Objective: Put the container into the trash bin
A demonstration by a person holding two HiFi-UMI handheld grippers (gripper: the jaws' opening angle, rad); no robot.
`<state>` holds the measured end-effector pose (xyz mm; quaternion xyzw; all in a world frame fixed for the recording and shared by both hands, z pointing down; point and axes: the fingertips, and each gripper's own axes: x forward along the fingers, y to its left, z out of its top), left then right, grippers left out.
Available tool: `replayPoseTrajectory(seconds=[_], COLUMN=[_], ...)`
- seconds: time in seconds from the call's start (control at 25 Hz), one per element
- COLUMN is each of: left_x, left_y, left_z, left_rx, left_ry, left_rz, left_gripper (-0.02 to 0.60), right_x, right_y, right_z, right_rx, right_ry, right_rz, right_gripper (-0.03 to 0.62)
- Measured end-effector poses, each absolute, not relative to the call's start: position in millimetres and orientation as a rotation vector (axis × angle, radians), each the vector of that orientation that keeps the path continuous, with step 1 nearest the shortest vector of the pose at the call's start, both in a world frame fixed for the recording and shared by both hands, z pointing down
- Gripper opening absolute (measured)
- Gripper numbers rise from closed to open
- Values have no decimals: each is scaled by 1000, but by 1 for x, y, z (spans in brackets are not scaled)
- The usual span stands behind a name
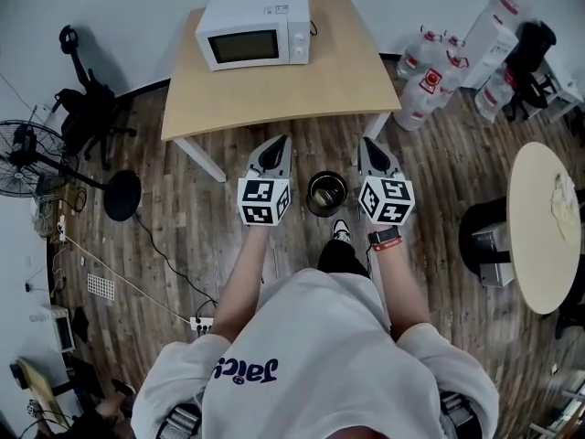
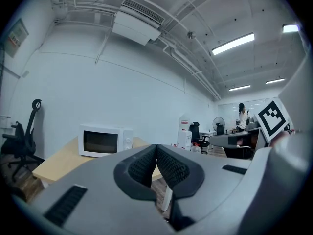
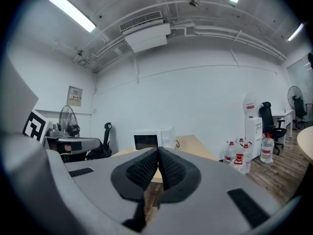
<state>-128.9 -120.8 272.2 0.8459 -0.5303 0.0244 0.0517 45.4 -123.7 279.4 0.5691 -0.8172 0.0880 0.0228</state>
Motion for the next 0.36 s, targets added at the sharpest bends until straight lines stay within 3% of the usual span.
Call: replayPoseTrajectory(seconds=[0.36], left_x=[-108], left_y=[-171], left_z=[306], left_rx=[2538], left_ry=[-1413], left_rz=[-50], left_gripper=[18], right_x=[55], right_y=[-176], right_z=[314], right_rx=[1685], right_ry=[-2522], right_rz=[317], right_gripper=[14])
